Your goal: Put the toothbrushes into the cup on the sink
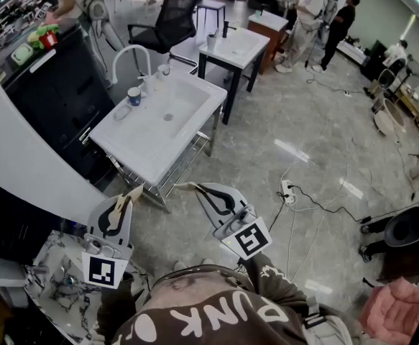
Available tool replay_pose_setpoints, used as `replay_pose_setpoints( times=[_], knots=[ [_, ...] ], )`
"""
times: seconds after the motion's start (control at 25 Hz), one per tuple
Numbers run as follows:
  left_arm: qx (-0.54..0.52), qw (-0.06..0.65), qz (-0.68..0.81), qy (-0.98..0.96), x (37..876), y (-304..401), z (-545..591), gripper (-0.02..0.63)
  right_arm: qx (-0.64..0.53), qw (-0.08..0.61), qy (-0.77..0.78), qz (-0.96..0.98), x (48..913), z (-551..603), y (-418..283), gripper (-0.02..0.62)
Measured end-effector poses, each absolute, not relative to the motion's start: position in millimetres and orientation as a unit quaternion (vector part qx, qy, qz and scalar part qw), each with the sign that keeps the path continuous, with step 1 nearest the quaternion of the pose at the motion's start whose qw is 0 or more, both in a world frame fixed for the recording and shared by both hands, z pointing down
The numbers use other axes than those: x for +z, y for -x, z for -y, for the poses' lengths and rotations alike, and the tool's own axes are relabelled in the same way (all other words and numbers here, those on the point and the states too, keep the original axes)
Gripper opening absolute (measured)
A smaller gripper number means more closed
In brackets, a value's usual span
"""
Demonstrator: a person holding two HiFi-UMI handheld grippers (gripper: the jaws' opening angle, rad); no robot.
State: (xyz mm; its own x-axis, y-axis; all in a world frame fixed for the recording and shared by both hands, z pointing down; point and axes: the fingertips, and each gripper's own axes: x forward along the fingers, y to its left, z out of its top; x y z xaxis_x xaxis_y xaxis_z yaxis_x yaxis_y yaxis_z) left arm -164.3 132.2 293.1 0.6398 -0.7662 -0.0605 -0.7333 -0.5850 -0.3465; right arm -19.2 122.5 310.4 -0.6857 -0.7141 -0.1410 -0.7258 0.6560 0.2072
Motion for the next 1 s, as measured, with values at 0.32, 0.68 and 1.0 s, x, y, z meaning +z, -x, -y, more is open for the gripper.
replay_pose_setpoints(
  times=[0.32,0.68,1.0],
  knots=[
    [-0.05,0.174,-0.422,0.888,294.1,164.4,-132.2,0.03,0.128,0.025,0.393,-0.91,312.3,-123.1,19.8,0.011],
    [-0.054,0.174,-0.421,0.889,293.9,158.1,-131.8,0.029,0.121,0.036,0.406,-0.905,310.5,-121.6,8.6,0.012],
    [-0.051,0.178,-0.422,0.887,291.5,146.6,-128.5,0.029,0.122,0.041,0.407,-0.904,309.6,-119.0,-3.3,0.012]
  ],
)
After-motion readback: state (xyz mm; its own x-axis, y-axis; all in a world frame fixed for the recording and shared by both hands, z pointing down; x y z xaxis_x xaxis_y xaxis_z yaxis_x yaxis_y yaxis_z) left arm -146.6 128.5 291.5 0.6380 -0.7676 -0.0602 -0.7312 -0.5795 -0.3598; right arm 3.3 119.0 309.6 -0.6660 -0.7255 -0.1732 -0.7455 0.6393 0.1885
